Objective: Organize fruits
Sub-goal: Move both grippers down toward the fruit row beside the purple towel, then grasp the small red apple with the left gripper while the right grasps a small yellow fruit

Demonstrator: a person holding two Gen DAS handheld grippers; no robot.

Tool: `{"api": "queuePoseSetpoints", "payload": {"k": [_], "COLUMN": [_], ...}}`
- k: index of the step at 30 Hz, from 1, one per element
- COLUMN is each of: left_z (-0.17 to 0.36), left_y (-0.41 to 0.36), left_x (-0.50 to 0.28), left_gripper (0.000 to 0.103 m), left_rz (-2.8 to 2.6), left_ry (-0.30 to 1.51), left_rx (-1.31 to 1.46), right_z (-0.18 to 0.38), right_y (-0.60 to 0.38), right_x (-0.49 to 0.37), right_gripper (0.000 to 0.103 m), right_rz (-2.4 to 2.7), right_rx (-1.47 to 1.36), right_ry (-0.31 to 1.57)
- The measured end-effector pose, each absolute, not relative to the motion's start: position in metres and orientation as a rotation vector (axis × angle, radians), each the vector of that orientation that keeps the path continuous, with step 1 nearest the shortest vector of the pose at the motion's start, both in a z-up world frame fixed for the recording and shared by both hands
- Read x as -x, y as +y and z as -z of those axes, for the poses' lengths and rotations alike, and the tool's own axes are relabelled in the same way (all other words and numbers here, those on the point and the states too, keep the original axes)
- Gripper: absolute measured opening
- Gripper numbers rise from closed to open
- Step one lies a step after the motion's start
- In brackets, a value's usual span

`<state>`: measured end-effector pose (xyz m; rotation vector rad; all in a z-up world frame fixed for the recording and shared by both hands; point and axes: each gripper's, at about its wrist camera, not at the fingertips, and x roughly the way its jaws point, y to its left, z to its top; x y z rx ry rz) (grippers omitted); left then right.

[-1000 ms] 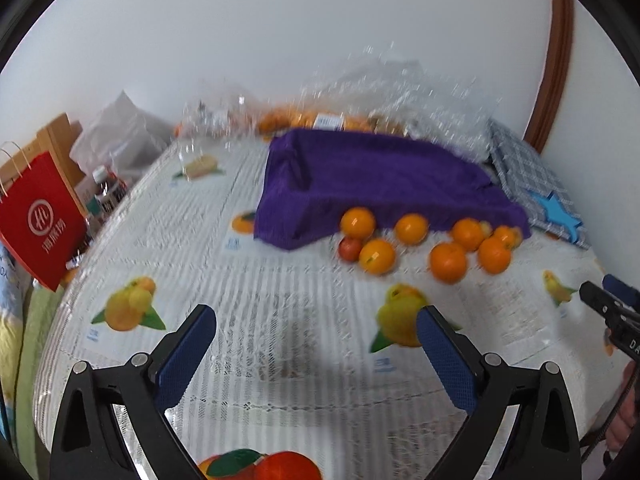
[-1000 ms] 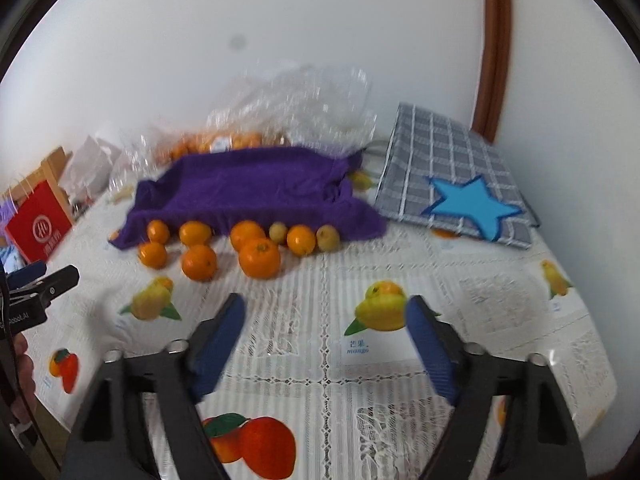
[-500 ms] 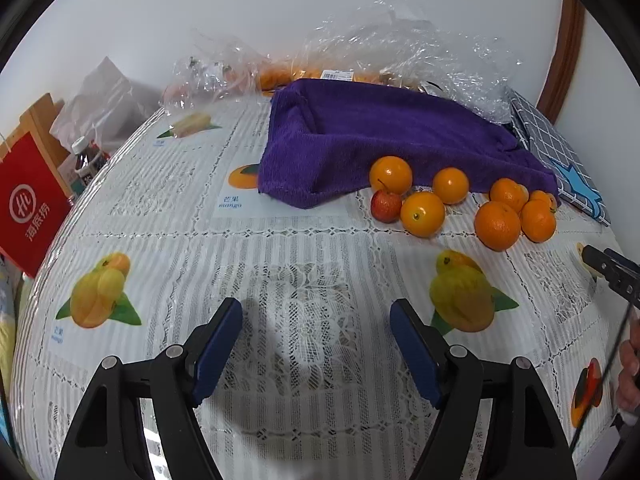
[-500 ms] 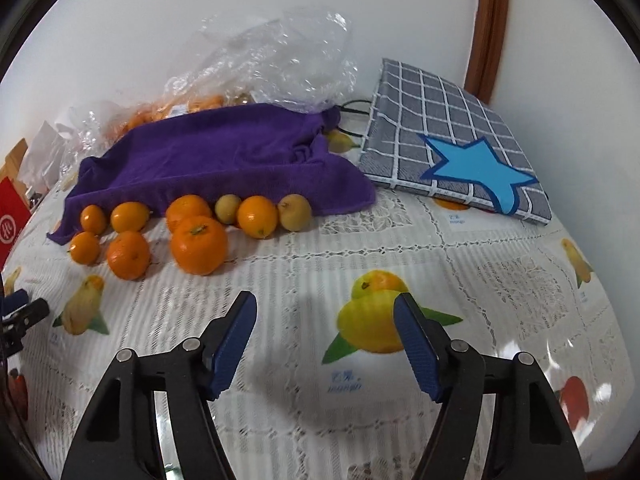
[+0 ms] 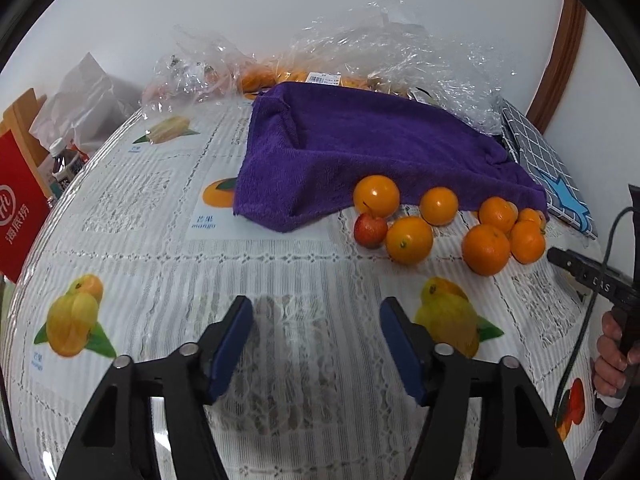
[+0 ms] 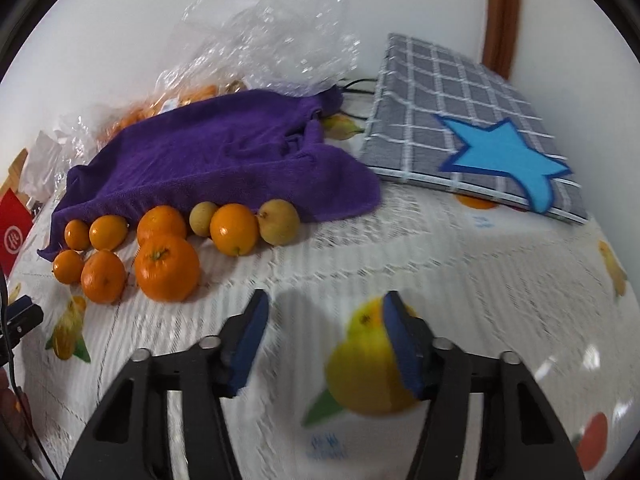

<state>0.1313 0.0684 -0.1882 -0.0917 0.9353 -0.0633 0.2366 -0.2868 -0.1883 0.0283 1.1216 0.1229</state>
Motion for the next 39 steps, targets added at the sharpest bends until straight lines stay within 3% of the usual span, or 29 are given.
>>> {"api": "queuePoseSetpoints", "payload": {"k": [5,9,16,18,25,39], "left_z": [0.190,0.190,0.190,0.190,0.191,0.194], "left_y": [0.067,0.064,0.055,0.053,0.053,0.038], "left_x": [-0.141,-0.147,-0.160,-0.162,-0.171,-0.187], "left_gripper": [0.044,0.043,0.043,0.043,0.035,0.035], "left_rz": [0.092,0.122,0.150,0.162,0.165,0.210], "left_ry": [0.955,0.971,0.973,0.968,0.963,0.948], "left_rx": [0.103,0.113,0.098,0.102,0.080,0.067], "right_z": [0.192,0.196,0.202,0.203,0.200,0.200], "right_y": [-0.271,-0.260,-0.254,-0.253,-0.252,-0.252], "right_x": [-0.258,-0.273,-0.286,-0.288,-0.281,-0.275], "right_gripper": [0.046,0.037,0.035,0.028,0.027,0.028], "right_rz": [-0.166,-0.190,-0.235,-0.249,-0.285,-0.308], "right_rx": [0.021,0.072,0.084,0.083,0.086,0.077], "right_ry": [1.106,1.107,1.113,1.110,1.097,1.108]}}
